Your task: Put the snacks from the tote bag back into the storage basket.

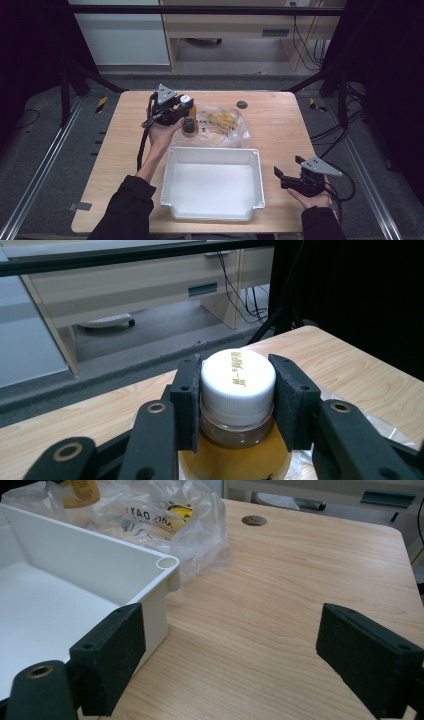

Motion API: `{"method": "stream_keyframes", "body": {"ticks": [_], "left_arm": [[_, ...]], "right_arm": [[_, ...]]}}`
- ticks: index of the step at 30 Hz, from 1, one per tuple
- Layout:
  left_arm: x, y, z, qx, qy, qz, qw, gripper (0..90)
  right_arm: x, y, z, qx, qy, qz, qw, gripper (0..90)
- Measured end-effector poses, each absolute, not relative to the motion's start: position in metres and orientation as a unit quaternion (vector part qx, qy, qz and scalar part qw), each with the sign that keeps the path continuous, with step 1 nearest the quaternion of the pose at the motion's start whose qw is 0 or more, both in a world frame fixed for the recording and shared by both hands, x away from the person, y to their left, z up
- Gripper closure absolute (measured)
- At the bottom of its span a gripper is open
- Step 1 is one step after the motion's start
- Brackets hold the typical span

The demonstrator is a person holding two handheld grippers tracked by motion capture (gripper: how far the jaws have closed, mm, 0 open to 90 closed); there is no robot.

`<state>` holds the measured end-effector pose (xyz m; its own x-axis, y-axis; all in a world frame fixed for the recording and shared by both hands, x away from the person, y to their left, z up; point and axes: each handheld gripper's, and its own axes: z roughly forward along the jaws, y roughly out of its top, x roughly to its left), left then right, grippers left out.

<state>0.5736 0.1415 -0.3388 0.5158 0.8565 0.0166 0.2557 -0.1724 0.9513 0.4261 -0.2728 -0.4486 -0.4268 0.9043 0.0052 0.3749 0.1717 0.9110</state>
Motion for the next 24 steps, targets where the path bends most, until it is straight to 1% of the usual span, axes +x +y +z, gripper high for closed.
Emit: {"method": "stream_keyframes", "body": {"ticks": [10,24], "left_arm": [[0.564,0.148,-0.32,0.696,0.395,0.291,0.524,59.2],[0.54,0.151,-0.294,0.698,0.38,0.291,0.532,59.2]], "right_arm": [[0.426,-0.273,-0.448,0.452,0.709,0.459,0.289,12.8],[0.425,-0.274,-0.447,0.45,0.706,0.465,0.288,13.0]]}}
